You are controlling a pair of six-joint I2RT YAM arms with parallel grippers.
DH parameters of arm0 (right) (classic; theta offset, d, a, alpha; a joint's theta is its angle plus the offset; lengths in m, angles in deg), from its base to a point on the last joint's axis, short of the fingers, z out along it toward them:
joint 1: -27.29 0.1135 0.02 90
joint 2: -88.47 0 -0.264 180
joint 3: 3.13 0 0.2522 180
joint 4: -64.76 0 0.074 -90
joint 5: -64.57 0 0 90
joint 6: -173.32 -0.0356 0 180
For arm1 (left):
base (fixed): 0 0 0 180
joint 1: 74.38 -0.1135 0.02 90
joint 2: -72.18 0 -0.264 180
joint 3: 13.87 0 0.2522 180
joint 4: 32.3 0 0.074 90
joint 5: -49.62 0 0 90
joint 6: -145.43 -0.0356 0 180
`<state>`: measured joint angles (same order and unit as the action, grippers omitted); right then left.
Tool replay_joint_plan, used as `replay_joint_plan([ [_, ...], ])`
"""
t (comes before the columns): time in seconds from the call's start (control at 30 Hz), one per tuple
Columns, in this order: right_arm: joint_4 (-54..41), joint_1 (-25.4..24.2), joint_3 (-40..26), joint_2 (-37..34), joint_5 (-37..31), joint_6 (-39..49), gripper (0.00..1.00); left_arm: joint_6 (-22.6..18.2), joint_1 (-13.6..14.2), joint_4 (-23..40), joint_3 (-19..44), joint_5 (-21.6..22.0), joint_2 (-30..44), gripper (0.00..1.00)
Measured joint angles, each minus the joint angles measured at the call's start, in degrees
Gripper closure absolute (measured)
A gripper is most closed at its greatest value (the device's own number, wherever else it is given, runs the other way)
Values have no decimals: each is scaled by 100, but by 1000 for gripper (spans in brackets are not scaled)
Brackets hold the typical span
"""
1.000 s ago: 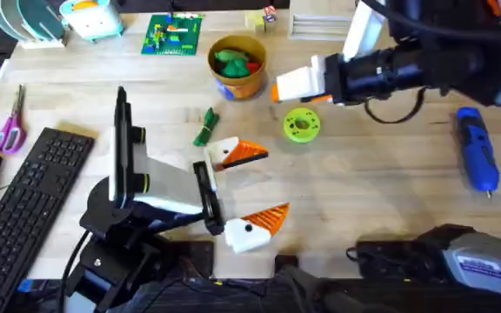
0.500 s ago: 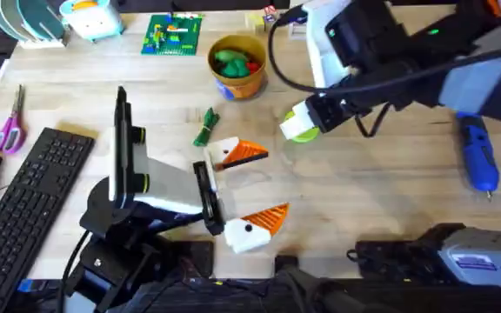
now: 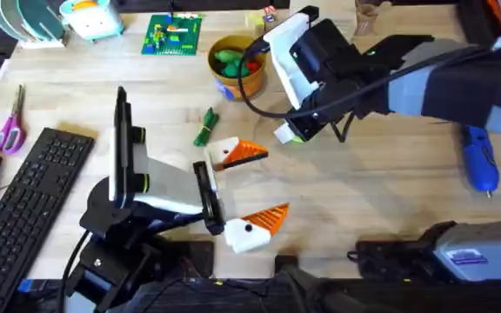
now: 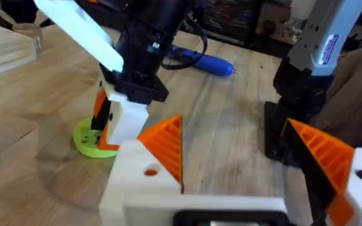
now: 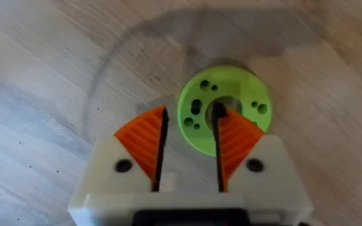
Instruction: Pick up the gripper from the table and insert it into the empty holder that is missing its gripper. Then pick up a screw, insert it into the mounting hole, and use the screwdriver to tighten it. Finally, clean up the table by picking up the vegetable and placing it into the bucket.
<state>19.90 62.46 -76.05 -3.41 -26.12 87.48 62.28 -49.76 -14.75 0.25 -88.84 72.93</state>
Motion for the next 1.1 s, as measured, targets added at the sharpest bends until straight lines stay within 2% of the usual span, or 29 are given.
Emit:
replay_joint_plan([
  [0.3, 247, 7, 0, -164, -59, 38, 669, 2, 0, 0, 0, -1, -1, 8],
  [0.83, 177, 7, 0, -164, -61, 38, 687, 2, 0, 0, 0, -1, -1, 8],
  [1.1, 184, 7, 0, -227, -120, 42, 830, 1, 0, 0, 0, -1, 0, 8],
])
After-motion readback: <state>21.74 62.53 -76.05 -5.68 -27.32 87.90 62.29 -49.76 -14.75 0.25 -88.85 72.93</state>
